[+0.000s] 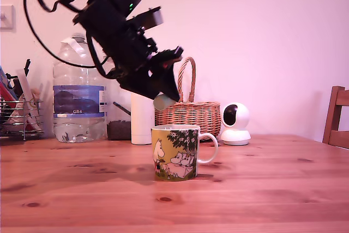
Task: Pick up the coffee capsules from the table one by one and drop them inside the nearest coffee cup
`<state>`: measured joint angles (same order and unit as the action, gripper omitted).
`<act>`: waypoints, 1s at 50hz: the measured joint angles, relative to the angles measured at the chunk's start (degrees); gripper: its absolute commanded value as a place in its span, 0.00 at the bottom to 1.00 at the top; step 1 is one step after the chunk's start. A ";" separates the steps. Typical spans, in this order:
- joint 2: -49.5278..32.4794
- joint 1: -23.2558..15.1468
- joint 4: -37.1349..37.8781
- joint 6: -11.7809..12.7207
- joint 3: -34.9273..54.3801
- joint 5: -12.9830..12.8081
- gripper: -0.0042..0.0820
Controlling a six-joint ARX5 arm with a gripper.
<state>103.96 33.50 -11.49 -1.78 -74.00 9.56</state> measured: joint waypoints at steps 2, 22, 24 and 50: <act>0.00 0.26 -1.14 -0.42 -0.04 0.09 0.37; 0.00 2.54 -9.40 -2.29 -0.59 0.48 0.37; 0.00 2.73 -10.01 -2.32 -0.81 0.50 0.37; 2.03 3.26 -22.08 -2.97 -12.33 0.66 0.37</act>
<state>106.00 36.75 -33.56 -4.75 -86.32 10.22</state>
